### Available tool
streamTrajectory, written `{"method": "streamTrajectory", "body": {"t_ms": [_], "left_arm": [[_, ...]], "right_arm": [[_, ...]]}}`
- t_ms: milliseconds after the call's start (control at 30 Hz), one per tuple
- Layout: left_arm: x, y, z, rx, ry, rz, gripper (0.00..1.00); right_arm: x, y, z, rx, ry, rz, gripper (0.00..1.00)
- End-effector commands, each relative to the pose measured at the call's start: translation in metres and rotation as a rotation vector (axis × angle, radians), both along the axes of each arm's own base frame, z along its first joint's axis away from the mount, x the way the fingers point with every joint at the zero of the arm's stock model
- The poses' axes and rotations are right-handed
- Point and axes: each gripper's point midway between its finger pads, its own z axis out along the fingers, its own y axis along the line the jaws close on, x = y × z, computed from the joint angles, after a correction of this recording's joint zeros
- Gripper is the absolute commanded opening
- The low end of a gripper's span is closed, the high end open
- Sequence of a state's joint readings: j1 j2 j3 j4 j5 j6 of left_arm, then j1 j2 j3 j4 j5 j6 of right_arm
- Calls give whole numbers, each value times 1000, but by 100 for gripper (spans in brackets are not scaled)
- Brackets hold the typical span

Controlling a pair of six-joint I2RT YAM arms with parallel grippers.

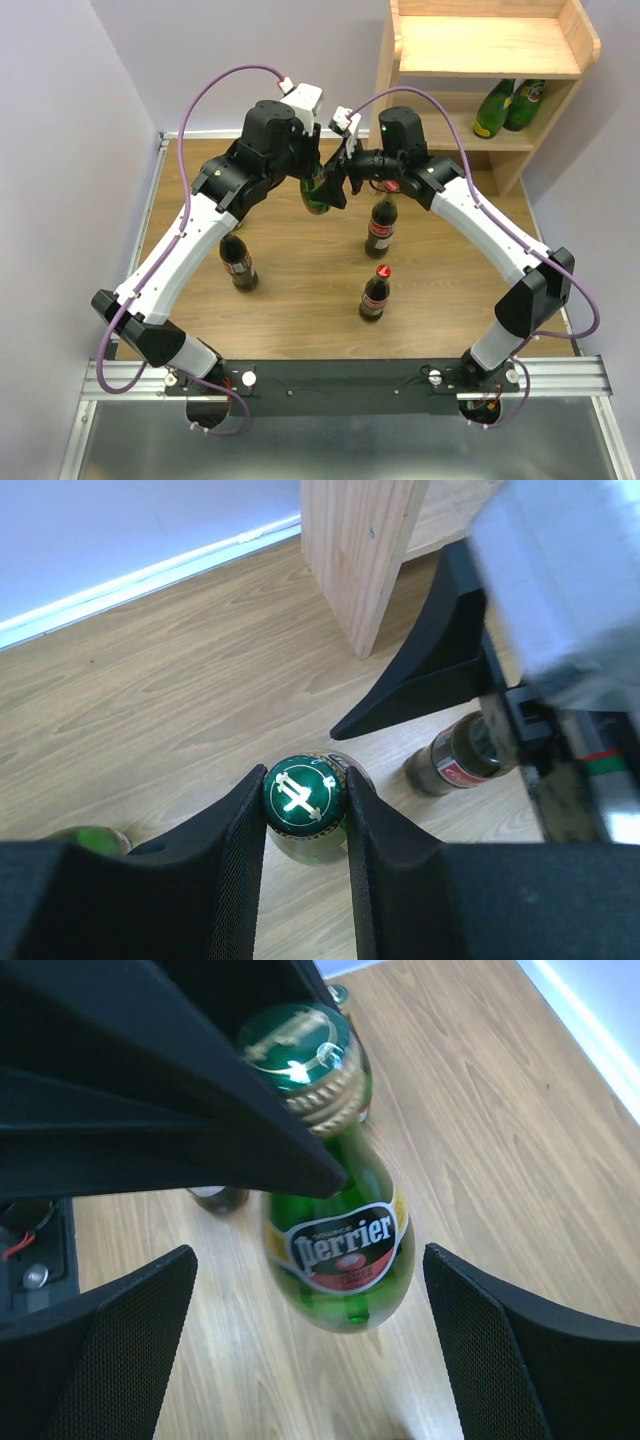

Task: Place and organize the beverage onto the shelf
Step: Pick up the drink from the center of the board.

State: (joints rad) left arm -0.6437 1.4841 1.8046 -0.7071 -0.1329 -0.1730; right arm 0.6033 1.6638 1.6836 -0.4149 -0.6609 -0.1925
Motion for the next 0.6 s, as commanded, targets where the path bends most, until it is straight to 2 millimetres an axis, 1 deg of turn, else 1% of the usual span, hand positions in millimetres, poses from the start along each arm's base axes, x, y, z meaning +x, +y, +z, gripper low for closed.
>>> {"method": "streamTrajectory", "body": {"t_ms": [0, 100, 167, 200, 233, 300, 333, 567], "left_arm": [[-10, -2, 75, -155, -170, -26, 0], [-12, -2, 78, -163, -174, -33, 0], [-14, -3, 82, -172, -178, -44, 0], [-15, -4, 82, -176, -178, -46, 0], [-16, -3, 83, -178, -178, -48, 0], [-17, -3, 86, -186, -182, -51, 0], [-18, -3, 87, -189, -185, -53, 0], [-19, -4, 92, -206, -196, -56, 0]], "right_arm": [[8, 10, 7, 56, -24, -80, 100], [11, 12, 1, 58, -19, -100, 100], [15, 12, 2, 70, -31, -115, 100], [14, 13, 2, 76, -34, -110, 100], [14, 13, -2, 74, -28, -111, 100], [13, 16, 0, 97, -29, -103, 100], [11, 16, -5, 96, -20, -99, 100], [9, 21, -13, 112, -14, -94, 100]]}}
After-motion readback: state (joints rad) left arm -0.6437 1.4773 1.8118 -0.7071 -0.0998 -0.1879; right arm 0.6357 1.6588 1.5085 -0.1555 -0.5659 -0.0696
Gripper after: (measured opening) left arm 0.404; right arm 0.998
